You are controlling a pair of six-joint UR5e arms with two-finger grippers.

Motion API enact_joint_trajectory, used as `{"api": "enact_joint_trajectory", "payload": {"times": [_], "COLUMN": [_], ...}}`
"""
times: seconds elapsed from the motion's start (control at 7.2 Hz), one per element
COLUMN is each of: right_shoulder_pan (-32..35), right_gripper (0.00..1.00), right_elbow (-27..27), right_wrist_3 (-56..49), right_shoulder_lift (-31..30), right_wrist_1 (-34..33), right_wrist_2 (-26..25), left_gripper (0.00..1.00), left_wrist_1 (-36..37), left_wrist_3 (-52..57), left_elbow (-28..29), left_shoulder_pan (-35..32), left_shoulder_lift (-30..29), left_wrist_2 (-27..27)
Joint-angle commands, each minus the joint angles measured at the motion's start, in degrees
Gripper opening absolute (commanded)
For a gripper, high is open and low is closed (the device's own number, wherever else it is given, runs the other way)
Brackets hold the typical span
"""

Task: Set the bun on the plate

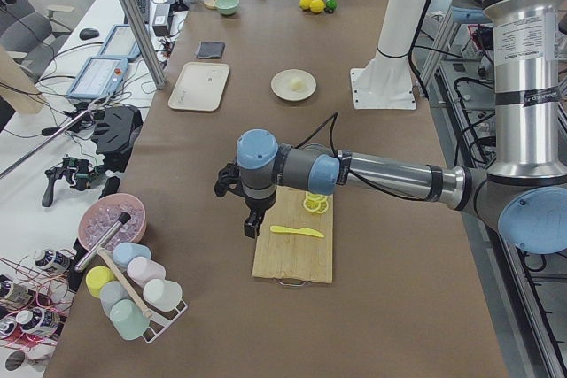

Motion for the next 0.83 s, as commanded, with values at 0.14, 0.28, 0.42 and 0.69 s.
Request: {"api": "enact_joint_trajectory", "payload": {"times": [0.14,0.28,0.42,0.69], "right_shoulder_pan": [0.0,0.0,0.0,-0.1], "right_gripper": [1.00,1.00,1.00,1.00], "right_elbow": [0.1,-0.1,-0.1,-0.1], "right_wrist_3": [0.1,0.0,0.0,0.0], "right_shoulder_lift": [-0.3,-0.3,-0.2,0.0], "right_wrist_1": [0.0,-0.1,-0.2,-0.2], "right_wrist_2": [0.1,0.1,0.0,0.0], "left_gripper": [0.97,0.97,0.97,0.97], "left_wrist_1": [-0.1,-0.1,-0.1,-0.2], "left_wrist_3": [0.0,0.0,0.0,-0.1], "left_elbow": [0.0,-0.7,-0.6,-1.2], "left_shoulder_pan": [0.2,0.0,0.2,0.3], "left_shoulder_lift": [-0.1,-0.1,-0.4,-0.9], "left_wrist_2": [0.1,0.0,0.2,0.3]}}
